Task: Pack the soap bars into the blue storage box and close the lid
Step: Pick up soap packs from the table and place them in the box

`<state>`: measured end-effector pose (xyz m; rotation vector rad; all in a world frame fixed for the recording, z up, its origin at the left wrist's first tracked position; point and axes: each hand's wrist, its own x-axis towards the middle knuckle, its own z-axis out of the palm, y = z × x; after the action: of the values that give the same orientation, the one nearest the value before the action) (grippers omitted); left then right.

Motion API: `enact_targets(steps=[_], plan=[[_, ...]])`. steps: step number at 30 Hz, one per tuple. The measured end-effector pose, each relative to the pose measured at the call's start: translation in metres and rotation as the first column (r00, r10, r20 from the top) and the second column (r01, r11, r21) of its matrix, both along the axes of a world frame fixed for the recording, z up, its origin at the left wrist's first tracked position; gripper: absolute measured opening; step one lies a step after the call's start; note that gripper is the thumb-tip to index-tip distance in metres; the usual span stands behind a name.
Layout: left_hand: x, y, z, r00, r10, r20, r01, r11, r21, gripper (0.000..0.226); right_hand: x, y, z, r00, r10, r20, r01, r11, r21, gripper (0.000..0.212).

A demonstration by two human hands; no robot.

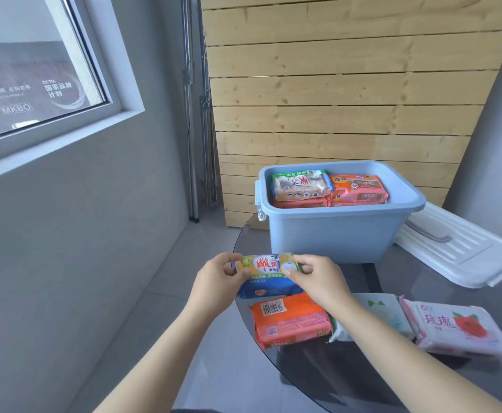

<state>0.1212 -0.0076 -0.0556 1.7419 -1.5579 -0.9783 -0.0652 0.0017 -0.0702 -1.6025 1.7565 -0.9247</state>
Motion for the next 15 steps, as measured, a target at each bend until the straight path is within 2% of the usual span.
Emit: enact_targets(steps=[4,8,12,15], plan=[[-0.002,0.023,0.014,0.997,-0.045,-0.069,0.045,0.999,0.002,0.03,-0.012,0.015,0.014,0.995,-0.062,0.084,0.066,0.996,-0.056,0.016],[-0.006,0.044,0.014,0.988,-0.097,-0.117,0.111,0.986,0.123,0.037,-0.025,0.032,0.011,0.995,-0.095,-0.011,0.095,0.995,0.026,0.013],[-0.012,0.051,0.011,0.991,-0.106,-0.088,0.118,0.981,0.153,0.042,-0.032,0.042,0.007,0.996,-0.082,-0.028,0.085,0.992,0.089,0.018],[-0.017,0.055,0.012,0.99,-0.138,0.033,0.129,0.973,0.191,0.04,-0.032,0.041,0.01,0.989,-0.02,-0.148,0.047,0.982,0.184,0.023]])
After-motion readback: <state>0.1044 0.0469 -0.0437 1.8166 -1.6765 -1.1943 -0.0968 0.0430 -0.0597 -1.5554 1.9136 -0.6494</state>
